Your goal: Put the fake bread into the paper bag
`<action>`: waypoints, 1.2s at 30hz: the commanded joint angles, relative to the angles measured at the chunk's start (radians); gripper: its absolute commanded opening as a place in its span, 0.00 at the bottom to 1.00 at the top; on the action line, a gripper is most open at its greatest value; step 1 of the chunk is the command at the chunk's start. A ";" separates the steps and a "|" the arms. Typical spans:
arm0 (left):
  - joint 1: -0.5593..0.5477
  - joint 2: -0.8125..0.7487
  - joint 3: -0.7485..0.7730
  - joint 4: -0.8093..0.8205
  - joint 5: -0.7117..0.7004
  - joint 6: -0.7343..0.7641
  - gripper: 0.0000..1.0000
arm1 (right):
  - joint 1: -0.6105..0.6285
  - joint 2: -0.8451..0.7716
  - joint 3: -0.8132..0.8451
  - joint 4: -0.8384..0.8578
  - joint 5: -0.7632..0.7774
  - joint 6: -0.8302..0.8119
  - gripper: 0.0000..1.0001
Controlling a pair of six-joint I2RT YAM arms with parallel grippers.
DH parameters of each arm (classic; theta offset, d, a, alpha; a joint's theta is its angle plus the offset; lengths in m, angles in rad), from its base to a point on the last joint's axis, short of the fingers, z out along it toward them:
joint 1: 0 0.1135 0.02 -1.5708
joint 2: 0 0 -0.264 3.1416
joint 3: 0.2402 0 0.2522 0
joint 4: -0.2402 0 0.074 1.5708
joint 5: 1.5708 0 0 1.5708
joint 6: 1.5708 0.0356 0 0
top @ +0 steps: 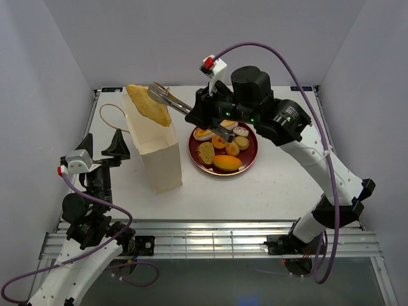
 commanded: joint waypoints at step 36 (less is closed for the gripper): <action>-0.006 0.023 -0.017 0.022 0.021 0.012 0.98 | 0.006 0.050 -0.013 0.193 -0.082 0.013 0.55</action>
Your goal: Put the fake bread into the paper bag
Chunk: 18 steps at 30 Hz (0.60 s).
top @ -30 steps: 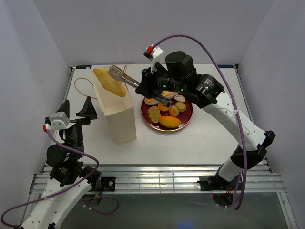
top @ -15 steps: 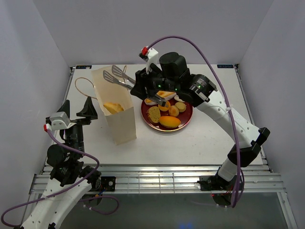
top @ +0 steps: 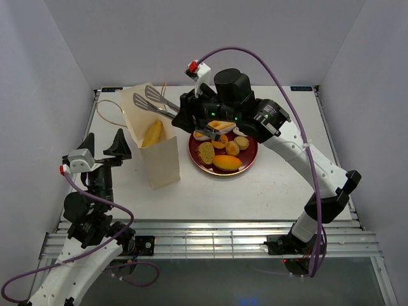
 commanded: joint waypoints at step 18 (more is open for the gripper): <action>-0.005 0.008 -0.005 0.008 0.015 0.012 0.97 | 0.002 -0.311 -0.291 0.246 0.277 0.016 0.58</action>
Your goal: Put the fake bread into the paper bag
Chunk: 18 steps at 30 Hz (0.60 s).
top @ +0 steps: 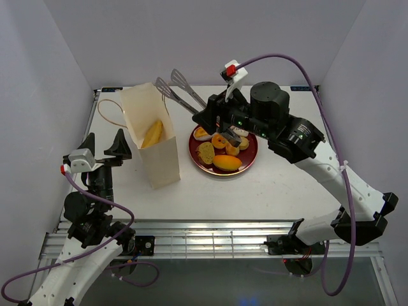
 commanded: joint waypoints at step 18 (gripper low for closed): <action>-0.005 0.011 0.000 0.006 0.010 -0.008 0.98 | -0.233 -0.363 -0.595 0.112 0.333 0.113 0.63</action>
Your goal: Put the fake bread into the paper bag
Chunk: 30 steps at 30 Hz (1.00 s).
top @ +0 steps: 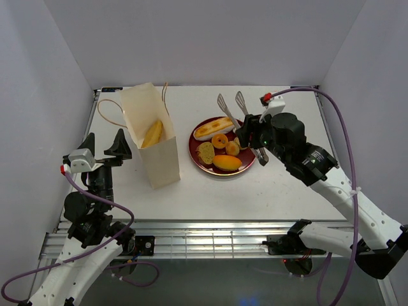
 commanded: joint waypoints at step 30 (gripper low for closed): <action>-0.005 -0.006 0.007 -0.004 0.018 -0.020 0.98 | -0.366 0.283 -0.330 0.303 -0.178 -0.027 0.67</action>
